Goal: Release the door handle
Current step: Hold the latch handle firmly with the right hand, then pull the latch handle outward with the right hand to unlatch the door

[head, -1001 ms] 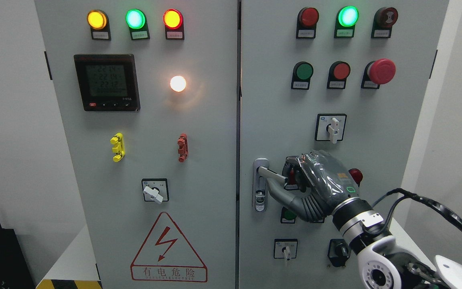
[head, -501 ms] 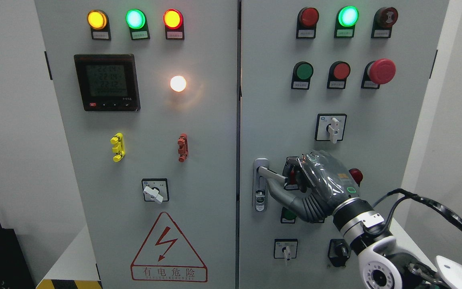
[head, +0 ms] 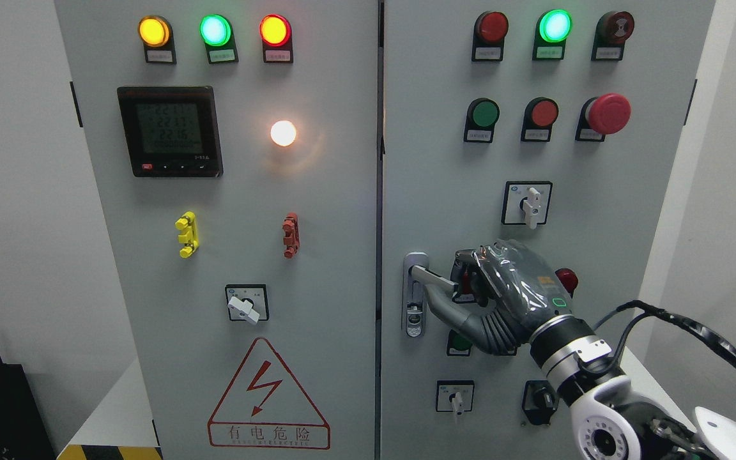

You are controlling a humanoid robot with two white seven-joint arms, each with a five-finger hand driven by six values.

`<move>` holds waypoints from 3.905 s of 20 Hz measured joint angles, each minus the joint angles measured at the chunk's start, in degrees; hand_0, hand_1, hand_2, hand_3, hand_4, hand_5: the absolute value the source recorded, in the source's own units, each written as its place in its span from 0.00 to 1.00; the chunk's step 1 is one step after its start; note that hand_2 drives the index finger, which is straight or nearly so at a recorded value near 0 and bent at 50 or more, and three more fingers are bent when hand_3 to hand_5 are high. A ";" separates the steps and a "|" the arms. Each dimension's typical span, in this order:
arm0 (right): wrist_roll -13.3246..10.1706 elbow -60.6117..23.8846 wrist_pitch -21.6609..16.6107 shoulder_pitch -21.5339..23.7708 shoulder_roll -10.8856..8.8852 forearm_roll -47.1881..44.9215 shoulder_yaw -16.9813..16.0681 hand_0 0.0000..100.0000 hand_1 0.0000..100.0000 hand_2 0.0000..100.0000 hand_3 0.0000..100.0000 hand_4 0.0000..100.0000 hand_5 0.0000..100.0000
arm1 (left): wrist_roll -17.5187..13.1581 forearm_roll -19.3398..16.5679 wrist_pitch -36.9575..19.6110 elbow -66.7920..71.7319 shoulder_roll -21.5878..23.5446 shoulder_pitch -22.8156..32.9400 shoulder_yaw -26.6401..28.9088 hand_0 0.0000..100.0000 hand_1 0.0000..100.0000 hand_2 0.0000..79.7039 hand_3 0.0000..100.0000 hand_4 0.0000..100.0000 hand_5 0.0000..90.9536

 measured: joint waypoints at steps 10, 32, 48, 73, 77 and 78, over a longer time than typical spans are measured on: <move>0.13 -0.17 0.00 0.00 0.11 0.00 0.00 0.44 0.31 0.83 1.00 1.00 1.00 | 0.00 0.00 0.00 0.00 0.00 0.00 0.00 0.12 0.39 0.00 0.00 0.00 0.00; 0.57 -0.41 -0.13 -0.79 0.16 -0.01 0.08 0.45 0.30 0.79 1.00 1.00 1.00 | 0.00 0.01 0.00 0.00 0.00 0.00 0.00 0.12 0.39 0.00 0.00 0.00 0.00; -0.25 -0.31 -0.34 -2.07 0.20 0.02 0.00 0.46 0.31 0.71 1.00 1.00 1.00 | 0.00 0.01 0.00 0.00 0.00 0.00 0.00 0.12 0.39 0.00 0.00 0.00 0.00; 0.22 0.44 -0.13 -3.63 1.10 0.00 0.05 0.45 0.32 0.58 1.00 1.00 1.00 | 0.00 0.01 0.00 0.00 0.00 0.00 0.00 0.12 0.39 0.00 0.00 0.00 0.00; 0.25 0.53 -0.12 -3.88 1.25 0.00 0.06 0.46 0.32 0.58 1.00 1.00 1.00 | 0.00 -0.01 0.00 0.00 0.00 0.00 0.00 0.12 0.39 0.00 0.00 0.00 0.00; 0.26 0.54 -0.12 -3.95 1.30 0.00 0.06 0.46 0.32 0.58 1.00 1.00 1.00 | 0.00 -0.01 0.00 0.00 0.00 0.00 0.00 0.12 0.39 0.00 0.00 0.00 0.00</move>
